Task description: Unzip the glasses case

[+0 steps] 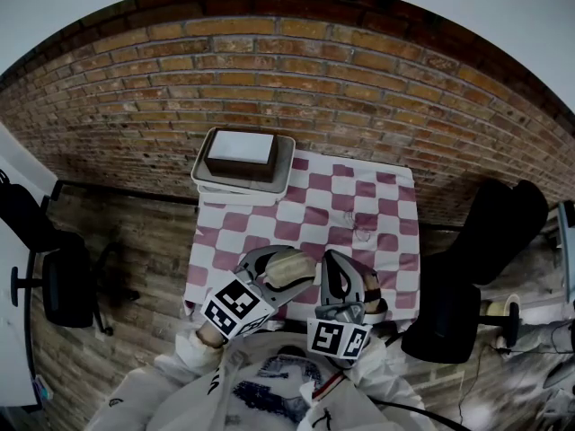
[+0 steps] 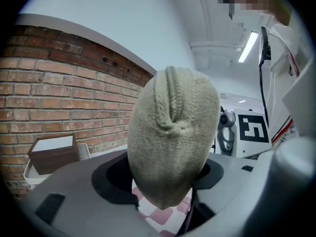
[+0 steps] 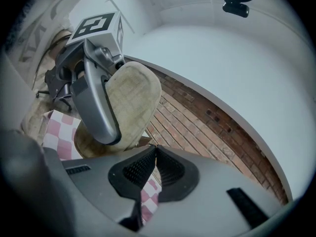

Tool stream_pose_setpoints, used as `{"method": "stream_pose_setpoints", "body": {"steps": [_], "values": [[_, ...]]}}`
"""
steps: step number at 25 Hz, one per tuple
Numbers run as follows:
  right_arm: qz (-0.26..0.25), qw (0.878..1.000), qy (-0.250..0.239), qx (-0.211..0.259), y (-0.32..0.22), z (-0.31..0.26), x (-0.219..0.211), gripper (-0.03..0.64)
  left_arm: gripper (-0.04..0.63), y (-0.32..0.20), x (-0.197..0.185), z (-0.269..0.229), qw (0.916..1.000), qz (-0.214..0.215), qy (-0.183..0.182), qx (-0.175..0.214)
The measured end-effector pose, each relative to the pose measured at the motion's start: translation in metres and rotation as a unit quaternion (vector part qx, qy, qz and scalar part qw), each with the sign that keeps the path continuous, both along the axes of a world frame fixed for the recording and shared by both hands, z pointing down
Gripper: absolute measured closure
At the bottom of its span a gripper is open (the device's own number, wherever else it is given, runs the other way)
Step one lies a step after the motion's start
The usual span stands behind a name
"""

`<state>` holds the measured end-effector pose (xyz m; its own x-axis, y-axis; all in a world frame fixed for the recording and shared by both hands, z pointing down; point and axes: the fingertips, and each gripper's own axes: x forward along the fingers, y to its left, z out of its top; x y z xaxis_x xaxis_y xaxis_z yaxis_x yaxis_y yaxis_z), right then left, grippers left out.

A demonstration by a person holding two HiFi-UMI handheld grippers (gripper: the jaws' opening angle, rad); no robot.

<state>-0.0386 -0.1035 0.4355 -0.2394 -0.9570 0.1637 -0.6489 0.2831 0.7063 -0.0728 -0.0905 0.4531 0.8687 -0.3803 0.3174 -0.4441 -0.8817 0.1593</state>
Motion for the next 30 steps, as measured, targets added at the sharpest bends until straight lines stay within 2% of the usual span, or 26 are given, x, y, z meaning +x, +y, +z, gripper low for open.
{"method": "stream_pose_setpoints", "body": {"steps": [9,19,23,30], "values": [[-0.004,1.0,0.001,0.006,-0.002,-0.003,-0.001,0.6,0.305,-0.002,0.002,0.016,0.9995,0.004,-0.032,0.003],[-0.003,1.0,0.0,0.003,-0.005,-0.002,0.003,0.6,0.305,-0.004,0.007,0.028,0.9987,0.011,-0.049,-0.009],[-0.003,1.0,0.002,0.004,-0.007,-0.004,0.004,0.6,0.305,-0.006,0.008,0.04,0.9962,0.013,-0.086,-0.001],[-0.002,1.0,0.006,0.004,-0.008,-0.002,0.008,0.6,0.305,-0.007,0.013,0.055,0.9944,0.019,-0.104,-0.011]]}}
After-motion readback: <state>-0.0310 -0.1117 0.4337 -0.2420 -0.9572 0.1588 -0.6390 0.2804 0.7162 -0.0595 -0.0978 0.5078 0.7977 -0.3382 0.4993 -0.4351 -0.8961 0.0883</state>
